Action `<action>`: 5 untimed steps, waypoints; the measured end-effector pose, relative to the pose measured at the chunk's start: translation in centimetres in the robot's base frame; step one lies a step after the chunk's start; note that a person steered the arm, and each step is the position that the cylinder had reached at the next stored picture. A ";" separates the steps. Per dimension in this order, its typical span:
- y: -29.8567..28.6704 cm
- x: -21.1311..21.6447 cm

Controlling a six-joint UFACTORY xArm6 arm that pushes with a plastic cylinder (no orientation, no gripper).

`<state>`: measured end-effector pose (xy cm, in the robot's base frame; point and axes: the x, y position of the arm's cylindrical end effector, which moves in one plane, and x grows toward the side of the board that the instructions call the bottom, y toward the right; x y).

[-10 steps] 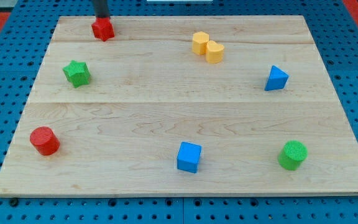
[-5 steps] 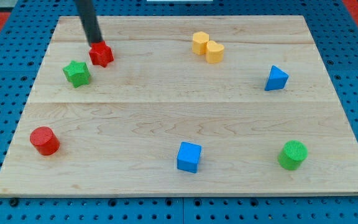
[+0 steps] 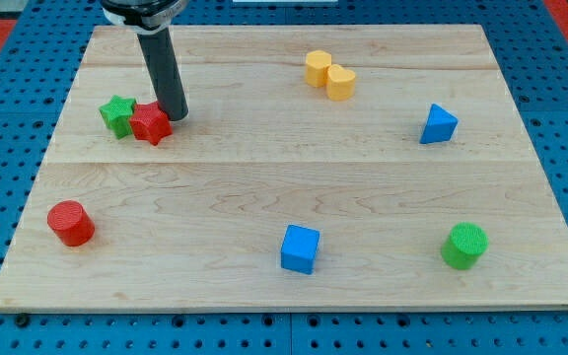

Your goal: Push the red star closer to the red circle

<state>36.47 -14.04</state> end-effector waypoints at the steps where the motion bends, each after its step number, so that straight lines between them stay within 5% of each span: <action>1: -2.3 1.6; 2: -3.2 4.7; 4: -4.7 1.4; 5: -5.0 8.2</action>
